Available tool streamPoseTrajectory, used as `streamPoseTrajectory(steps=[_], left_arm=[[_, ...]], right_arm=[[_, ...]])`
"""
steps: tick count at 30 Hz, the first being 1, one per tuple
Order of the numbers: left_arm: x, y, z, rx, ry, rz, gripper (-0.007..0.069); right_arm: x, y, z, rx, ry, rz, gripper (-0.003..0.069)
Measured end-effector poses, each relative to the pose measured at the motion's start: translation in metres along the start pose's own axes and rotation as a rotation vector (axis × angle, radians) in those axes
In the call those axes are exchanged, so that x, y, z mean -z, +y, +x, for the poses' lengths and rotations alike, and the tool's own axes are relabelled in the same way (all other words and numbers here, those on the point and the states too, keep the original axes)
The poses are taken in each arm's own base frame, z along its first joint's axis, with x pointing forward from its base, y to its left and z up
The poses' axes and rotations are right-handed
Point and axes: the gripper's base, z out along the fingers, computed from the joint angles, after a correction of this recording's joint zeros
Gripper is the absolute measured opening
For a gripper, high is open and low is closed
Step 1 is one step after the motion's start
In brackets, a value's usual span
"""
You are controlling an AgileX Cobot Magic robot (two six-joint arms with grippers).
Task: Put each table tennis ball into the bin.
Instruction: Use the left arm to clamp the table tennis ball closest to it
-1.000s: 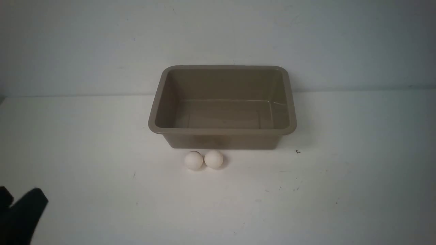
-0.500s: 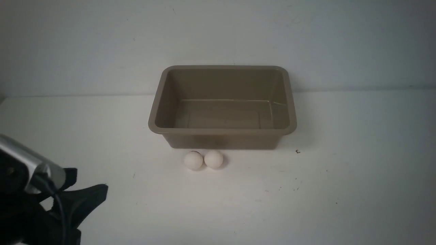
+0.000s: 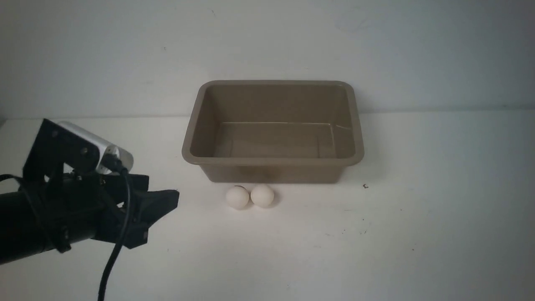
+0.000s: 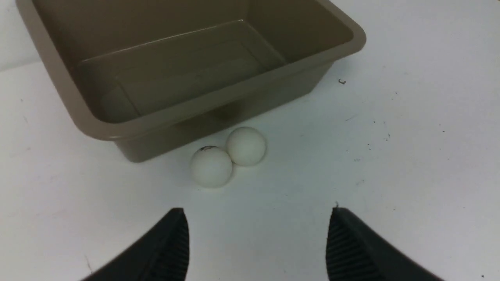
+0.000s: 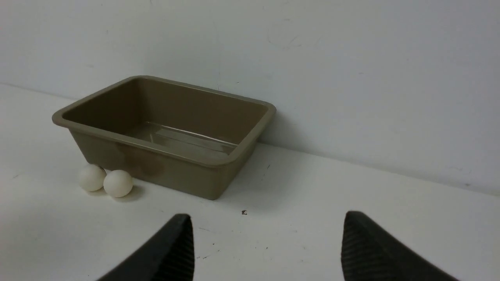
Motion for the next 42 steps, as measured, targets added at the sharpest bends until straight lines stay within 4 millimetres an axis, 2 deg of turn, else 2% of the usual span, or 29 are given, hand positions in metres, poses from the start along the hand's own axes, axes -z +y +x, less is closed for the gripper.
streamPoseTrajectory(steps=[4, 5, 9, 17, 22, 28, 38, 42], left_arm=[[-0.028, 0.016, 0.013, 0.053, 0.052, 0.0, 0.043], [-0.028, 0.016, 0.013, 0.053, 0.052, 0.0, 0.043], [-0.049, 0.018, 0.017, -0.011, 0.086, 0.007, 0.043], [-0.086, 0.003, 0.008, -0.133, 0.134, 0.006, 0.043], [-0.11, 0.01, 0.008, -0.119, 0.173, -0.015, 0.043], [-0.141, 0.022, 0.022, -0.087, 0.249, -0.006, 0.0429], [-0.174, 0.035, 0.027, -0.07, 0.28, 0.003, 0.0391], [-0.18, 0.035, 0.027, -0.064, 0.276, 0.026, 0.0384]], right_arm=[[0.0, -0.001, -0.002, 0.023, -0.021, 0.007, 0.0462], [0.0, -0.001, -0.002, 0.023, -0.022, 0.007, 0.0462], [0.0, -0.001, -0.002, 0.024, -0.023, 0.008, 0.0462], [0.0, -0.001, -0.002, 0.026, -0.025, 0.008, 0.0462], [0.0, -0.001, -0.002, 0.026, -0.025, 0.008, 0.0462], [0.0, -0.001, -0.002, 0.032, -0.025, 0.008, 0.0462], [0.0, -0.001, -0.002, 0.051, -0.025, 0.009, 0.0462], [0.0, -0.001, -0.003, 0.052, -0.03, 0.01, 0.0462]])
